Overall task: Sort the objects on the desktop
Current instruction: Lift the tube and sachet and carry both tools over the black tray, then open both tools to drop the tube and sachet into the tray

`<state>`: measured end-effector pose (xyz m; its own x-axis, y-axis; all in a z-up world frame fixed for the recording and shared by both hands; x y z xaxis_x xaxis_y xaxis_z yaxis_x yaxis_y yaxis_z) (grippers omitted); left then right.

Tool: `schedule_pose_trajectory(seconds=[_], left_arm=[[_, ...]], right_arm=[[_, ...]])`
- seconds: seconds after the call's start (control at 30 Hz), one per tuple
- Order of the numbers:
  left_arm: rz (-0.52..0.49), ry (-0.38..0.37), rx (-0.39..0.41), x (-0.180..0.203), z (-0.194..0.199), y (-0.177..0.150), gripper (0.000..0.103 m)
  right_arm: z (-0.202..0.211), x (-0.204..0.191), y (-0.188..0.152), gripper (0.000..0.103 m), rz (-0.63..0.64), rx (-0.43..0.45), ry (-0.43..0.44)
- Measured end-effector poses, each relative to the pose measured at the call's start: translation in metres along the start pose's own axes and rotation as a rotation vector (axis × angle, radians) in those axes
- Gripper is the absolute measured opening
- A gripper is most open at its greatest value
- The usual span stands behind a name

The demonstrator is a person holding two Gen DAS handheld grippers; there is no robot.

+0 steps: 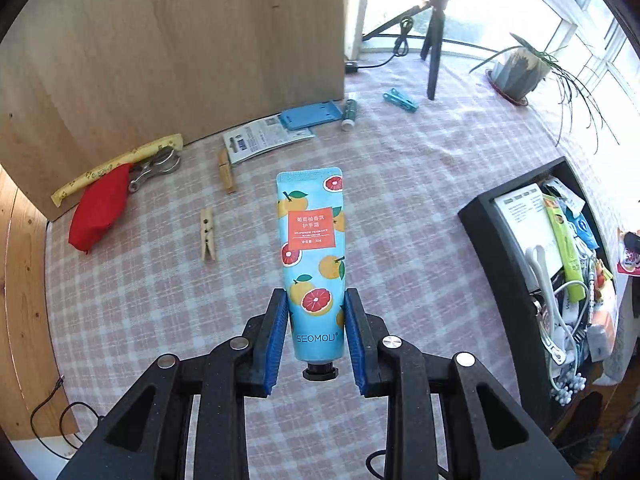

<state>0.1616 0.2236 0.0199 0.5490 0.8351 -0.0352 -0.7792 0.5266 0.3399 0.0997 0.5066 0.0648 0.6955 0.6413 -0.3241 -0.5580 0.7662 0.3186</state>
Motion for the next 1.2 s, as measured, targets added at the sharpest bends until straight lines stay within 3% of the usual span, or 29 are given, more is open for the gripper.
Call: schedule_pose_trajectory(seconds=[0.3, 0.6, 0.63, 0.67, 0.7, 0.73, 0.77, 1.0, 1.2], left_arm=[[-0.217, -0.153, 0.07, 0.162, 0.03, 0.043, 0.027], [-0.349, -0.241, 0.081, 0.256, 0.036, 0.059, 0.028], [-0.369, -0.26, 0.078, 0.263, 0.036, 0.059, 0.034], [-0.38, -0.269, 0.069, 0.266, 0.036, 0.058, 0.042], [-0.382, -0.263, 0.077, 0.268, 0.039, 0.056, 0.05], [-0.386, -0.251, 0.091, 0.268, 0.042, 0.057, 0.048], [-0.393, -0.235, 0.095, 0.267, 0.043, 0.058, 0.048], [-0.297, -0.188, 0.096, 0.218, 0.041, 0.066, 0.047], [-0.167, -0.115, 0.073, 0.138, 0.035, 0.059, 0.047]], right_arm=[[0.01, 0.069, 0.018, 0.02, -0.084, 0.015, -0.05], [0.011, 0.088, 0.023, 0.021, -0.091, 0.008, -0.04], [0.011, 0.087, 0.023, 0.023, -0.09, 0.002, -0.023], [0.01, 0.087, 0.023, 0.034, -0.093, -0.015, -0.014], [0.009, 0.087, 0.023, 0.042, -0.102, -0.022, -0.014], [0.01, 0.087, 0.024, 0.052, -0.106, -0.016, -0.014], [0.011, 0.085, 0.025, 0.054, -0.105, -0.005, -0.013], [0.007, 0.057, 0.03, 0.054, -0.07, -0.016, 0.02], [-0.01, -0.002, 0.031, 0.054, 0.01, -0.051, 0.067]])
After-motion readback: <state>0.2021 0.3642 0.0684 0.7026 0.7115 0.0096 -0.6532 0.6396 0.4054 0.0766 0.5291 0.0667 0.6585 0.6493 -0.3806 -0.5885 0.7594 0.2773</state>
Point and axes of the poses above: each gripper's, at about its wrist camera, not at the fingertips, and z roughly against the way its jaws point, x to its right, y to its top, the point moved 4 cm from there along -z, roughly the way its jaws point, and after that the axes turned 13 degrees about -z, right-handed, at the moved point
